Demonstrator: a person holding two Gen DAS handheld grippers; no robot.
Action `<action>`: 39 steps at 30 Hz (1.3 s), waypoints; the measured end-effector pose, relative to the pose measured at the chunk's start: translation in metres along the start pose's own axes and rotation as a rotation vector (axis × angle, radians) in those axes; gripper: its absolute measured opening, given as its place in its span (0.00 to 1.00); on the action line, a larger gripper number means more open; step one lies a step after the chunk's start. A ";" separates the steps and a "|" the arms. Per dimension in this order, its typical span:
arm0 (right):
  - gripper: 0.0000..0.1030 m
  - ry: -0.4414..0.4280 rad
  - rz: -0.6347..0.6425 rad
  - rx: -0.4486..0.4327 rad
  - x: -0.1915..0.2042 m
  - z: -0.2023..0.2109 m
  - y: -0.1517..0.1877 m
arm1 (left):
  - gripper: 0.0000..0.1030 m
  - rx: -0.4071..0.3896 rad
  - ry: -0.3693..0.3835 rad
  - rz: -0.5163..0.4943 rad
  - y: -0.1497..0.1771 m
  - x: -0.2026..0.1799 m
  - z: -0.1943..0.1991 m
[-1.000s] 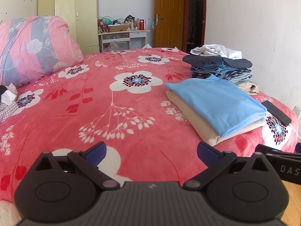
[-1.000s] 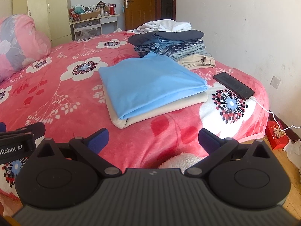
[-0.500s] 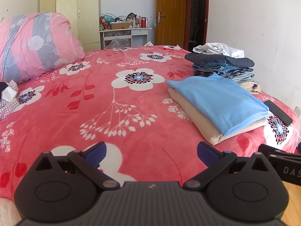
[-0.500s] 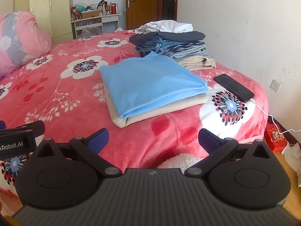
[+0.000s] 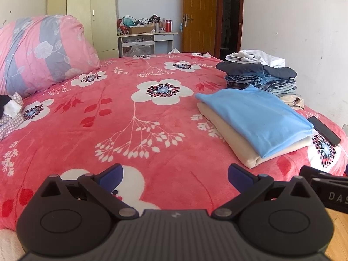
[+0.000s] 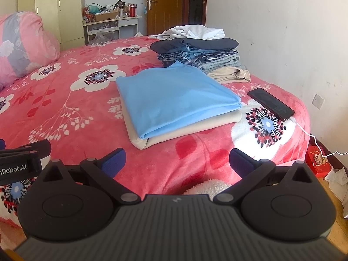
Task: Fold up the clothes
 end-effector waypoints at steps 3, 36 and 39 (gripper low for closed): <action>0.99 0.000 0.003 0.004 0.002 -0.001 0.000 | 1.00 0.001 0.001 -0.001 0.000 0.001 0.000; 0.99 0.012 0.009 0.025 0.005 -0.005 0.004 | 1.00 0.006 -0.001 -0.003 0.002 0.004 0.000; 0.99 0.011 0.010 0.025 0.004 -0.006 0.003 | 1.00 0.007 -0.001 -0.003 0.002 0.004 0.000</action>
Point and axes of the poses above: each gripper's, at about its wrist camera, not at the fingertips, and z roughly against the way its jaws point, x to its left, y to its underside, the point moved 9 cm from there along -z, roughly the way its jaws point, and after that the axes turned 8 degrees about z, right-handed, at the moved point
